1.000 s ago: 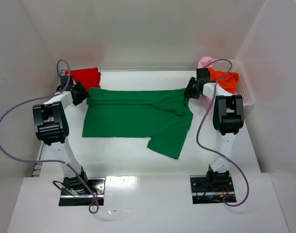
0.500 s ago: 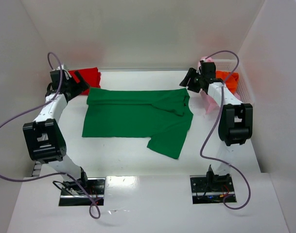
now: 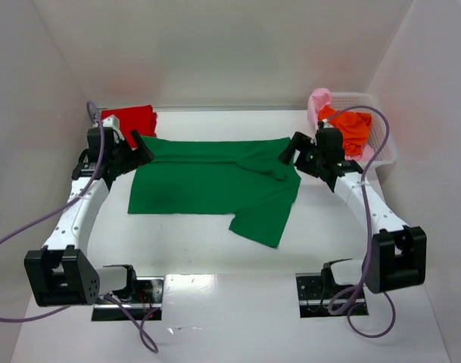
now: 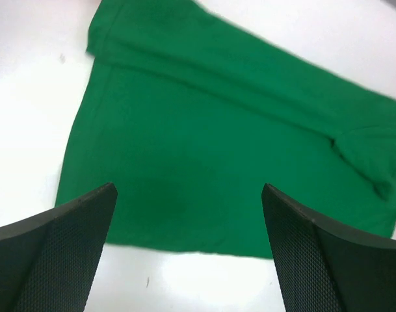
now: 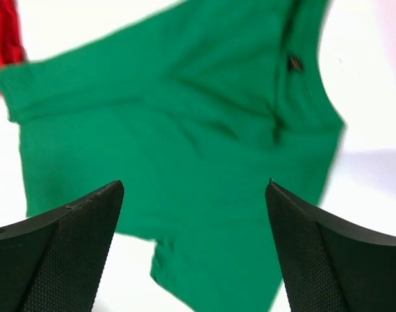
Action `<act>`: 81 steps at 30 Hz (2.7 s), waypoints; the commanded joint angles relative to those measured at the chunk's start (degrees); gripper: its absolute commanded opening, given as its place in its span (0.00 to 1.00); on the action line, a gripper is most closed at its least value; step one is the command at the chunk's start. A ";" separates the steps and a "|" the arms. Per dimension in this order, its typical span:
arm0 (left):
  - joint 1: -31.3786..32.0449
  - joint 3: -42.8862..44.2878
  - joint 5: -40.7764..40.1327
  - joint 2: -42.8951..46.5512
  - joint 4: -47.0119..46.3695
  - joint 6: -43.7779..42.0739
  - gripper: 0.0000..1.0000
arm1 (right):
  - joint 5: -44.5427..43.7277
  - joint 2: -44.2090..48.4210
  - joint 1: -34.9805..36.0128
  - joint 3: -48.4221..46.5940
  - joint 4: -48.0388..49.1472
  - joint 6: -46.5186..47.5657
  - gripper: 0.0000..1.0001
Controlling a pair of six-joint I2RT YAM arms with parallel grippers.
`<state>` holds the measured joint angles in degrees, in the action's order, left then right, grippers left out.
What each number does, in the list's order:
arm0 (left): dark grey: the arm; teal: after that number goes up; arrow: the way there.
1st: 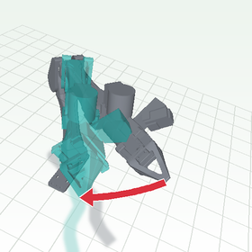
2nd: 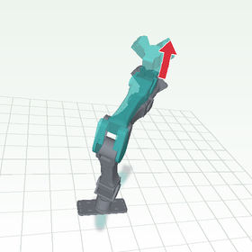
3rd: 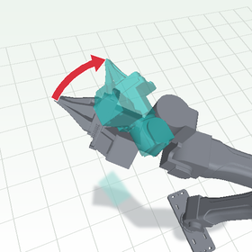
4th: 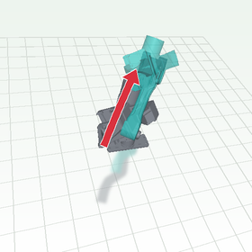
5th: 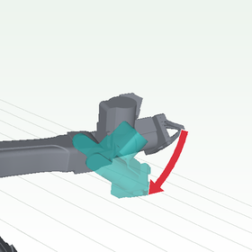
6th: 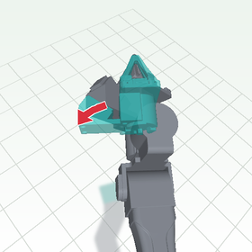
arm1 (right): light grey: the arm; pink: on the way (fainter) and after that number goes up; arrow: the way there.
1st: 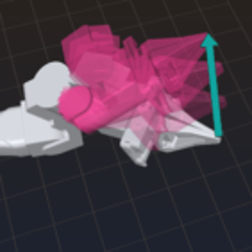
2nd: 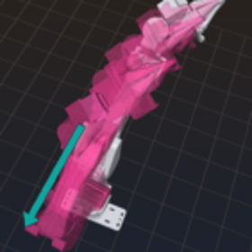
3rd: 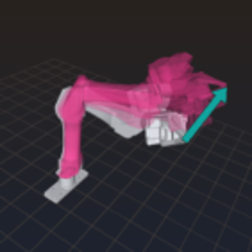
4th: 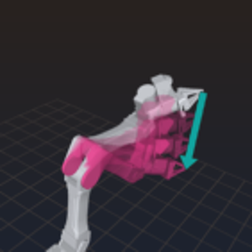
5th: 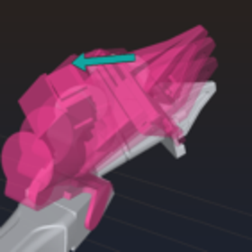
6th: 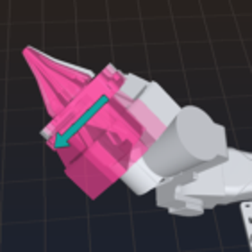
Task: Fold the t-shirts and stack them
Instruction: Fold the flattened tshirt in 1/3 of the way, then grap the side of the flattened tshirt closest away from the robot with both arms
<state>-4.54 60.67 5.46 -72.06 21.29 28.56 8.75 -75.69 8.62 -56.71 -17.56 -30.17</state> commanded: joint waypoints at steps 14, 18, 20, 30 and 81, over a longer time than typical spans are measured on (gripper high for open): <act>1.64 -2.36 -8.09 1.14 14.31 0.21 1.00 | -2.85 11.48 1.81 11.27 -14.17 -10.39 0.99; 1.64 -1.96 -7.57 -1.50 12.49 1.27 1.00 | -3.55 7.81 4.68 11.95 -14.17 -14.04 0.99; 1.64 -1.35 -7.56 -2.03 11.55 1.85 1.00 | -4.64 5.56 5.70 13.41 -14.17 -15.31 0.99; -1.34 -0.11 -7.74 -6.25 8.16 1.84 1.00 | -7.17 4.45 6.32 20.46 -12.26 -19.75 0.99; -6.88 -12.22 -12.22 -12.65 7.36 16.42 0.94 | -11.39 0.36 4.48 16.02 -10.83 -19.05 0.08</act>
<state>-11.20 50.05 -1.56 -84.62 28.08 40.38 -1.32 -78.17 15.10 -40.07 -27.75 -50.40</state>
